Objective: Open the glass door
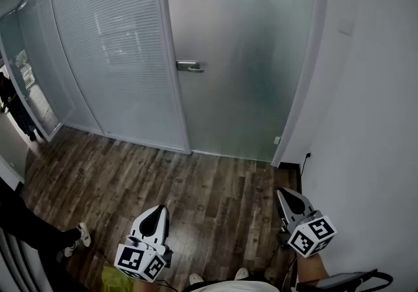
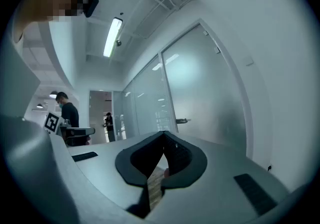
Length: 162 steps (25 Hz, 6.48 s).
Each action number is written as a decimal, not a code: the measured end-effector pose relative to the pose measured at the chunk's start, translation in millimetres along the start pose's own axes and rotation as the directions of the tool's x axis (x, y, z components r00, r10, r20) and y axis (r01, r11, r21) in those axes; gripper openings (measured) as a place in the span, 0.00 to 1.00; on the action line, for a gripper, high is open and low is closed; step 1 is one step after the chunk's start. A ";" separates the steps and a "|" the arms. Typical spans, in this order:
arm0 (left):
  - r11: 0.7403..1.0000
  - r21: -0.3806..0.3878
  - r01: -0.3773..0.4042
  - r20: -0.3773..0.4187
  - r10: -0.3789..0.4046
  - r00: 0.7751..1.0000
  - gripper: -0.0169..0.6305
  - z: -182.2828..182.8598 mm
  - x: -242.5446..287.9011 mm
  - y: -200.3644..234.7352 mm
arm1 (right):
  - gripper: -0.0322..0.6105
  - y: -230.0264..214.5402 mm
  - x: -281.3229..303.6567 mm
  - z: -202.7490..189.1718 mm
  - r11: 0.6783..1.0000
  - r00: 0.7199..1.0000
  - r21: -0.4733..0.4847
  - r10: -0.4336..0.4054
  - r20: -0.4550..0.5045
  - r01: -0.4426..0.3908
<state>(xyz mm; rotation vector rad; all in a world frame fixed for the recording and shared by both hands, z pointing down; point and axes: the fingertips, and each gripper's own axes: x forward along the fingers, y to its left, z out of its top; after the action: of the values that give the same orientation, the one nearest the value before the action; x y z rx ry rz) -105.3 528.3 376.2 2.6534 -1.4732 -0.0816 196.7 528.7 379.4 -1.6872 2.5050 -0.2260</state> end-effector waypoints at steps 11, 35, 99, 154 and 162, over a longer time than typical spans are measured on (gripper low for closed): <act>0.999 -0.016 -0.042 -0.018 0.042 0.999 0.03 -21.6 26.8 -44.9 | 0.05 -57.8 -5.0 -3.9 0.999 0.999 0.013 0.052 -0.018 -0.051; 0.999 -0.050 0.000 -0.048 -0.003 0.999 0.03 -23.7 181.9 92.4 | 0.05 -87.3 198.5 -10.7 0.999 0.995 -0.007 0.048 -0.084 -0.049; 0.986 -0.035 0.161 -0.072 -0.163 0.984 0.03 18.9 667.8 411.7 | 0.05 -211.3 736.2 14.8 0.990 0.984 -0.080 0.101 -0.150 -0.113; 0.989 -0.129 0.075 -0.145 -0.094 0.985 0.03 -6.5 696.9 434.0 | 0.23 -239.9 852.9 -124.7 0.893 0.768 -0.256 0.139 -0.625 -0.370; 0.990 -0.120 0.070 -0.132 -0.086 0.988 0.03 -4.6 671.4 428.7 | 0.23 -237.6 852.6 -125.1 0.916 0.806 -0.248 0.120 -0.580 -0.315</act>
<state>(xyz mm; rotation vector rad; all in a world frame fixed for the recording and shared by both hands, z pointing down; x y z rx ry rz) -111.1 -266.2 434.2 2.5683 -1.2833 0.0093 71.2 -342.1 537.7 -1.5803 3.3192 -0.3262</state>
